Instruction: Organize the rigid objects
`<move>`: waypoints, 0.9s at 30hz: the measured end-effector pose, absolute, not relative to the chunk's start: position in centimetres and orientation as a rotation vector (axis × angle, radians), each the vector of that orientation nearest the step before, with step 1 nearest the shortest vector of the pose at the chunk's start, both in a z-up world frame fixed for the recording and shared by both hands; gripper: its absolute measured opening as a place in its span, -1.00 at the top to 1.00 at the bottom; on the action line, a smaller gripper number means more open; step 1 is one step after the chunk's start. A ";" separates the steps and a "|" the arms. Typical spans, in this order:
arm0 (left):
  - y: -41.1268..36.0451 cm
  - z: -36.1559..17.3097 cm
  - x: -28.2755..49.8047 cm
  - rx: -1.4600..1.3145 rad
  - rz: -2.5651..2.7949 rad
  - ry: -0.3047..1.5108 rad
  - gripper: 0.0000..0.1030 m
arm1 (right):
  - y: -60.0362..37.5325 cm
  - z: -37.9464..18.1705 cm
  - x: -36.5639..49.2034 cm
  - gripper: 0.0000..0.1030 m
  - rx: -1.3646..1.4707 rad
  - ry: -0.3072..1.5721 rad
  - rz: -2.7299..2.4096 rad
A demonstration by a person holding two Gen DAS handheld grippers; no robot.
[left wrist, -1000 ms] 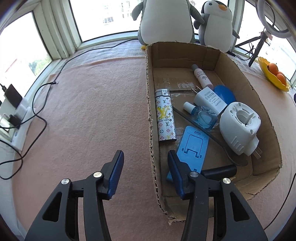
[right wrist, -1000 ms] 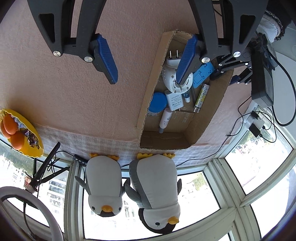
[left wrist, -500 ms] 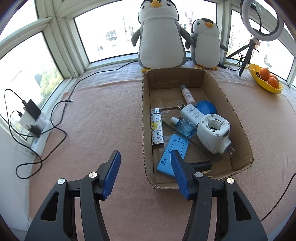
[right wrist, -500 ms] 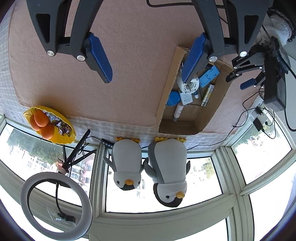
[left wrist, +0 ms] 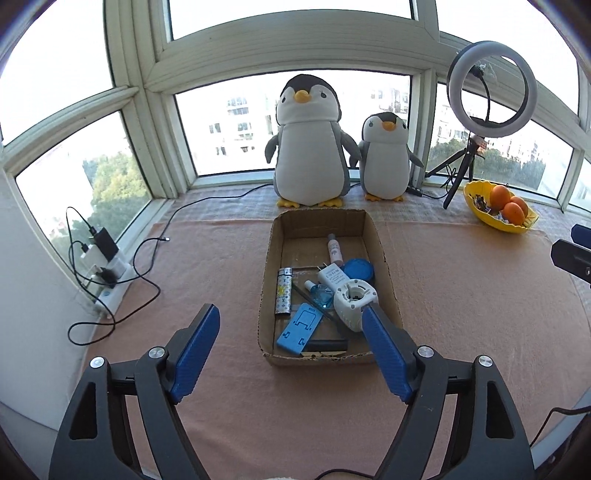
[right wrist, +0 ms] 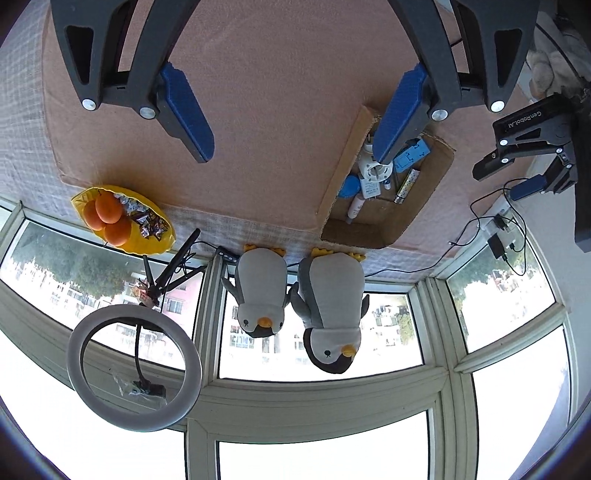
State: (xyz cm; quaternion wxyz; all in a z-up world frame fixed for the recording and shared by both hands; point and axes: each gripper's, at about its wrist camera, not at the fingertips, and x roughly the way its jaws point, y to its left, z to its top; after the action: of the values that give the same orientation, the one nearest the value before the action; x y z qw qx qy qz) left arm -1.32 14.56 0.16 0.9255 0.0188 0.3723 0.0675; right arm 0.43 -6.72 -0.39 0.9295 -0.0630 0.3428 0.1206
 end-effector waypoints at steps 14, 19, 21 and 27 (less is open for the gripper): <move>11.5 3.4 -3.6 -0.002 0.185 0.645 -0.59 | -9.2 -0.6 -0.4 -0.74 -0.101 0.640 0.255; 11.4 3.2 -3.3 -0.005 0.183 0.661 -0.59 | -9.2 -0.6 -0.1 -0.74 -0.101 0.637 0.257; 11.3 2.9 -3.1 -0.004 0.183 0.672 -0.59 | -9.3 -0.7 0.0 -0.74 -0.097 0.639 0.257; 11.1 2.6 -2.9 -0.007 0.173 0.681 -0.59 | -9.5 -1.0 0.3 -0.74 -0.106 0.644 0.242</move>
State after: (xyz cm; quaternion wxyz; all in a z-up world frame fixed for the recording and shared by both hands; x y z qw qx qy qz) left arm -2.88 11.07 2.62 0.9390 -0.0034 0.3333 0.0845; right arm 0.30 -9.52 -1.04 0.9401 -0.0518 0.3154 0.1185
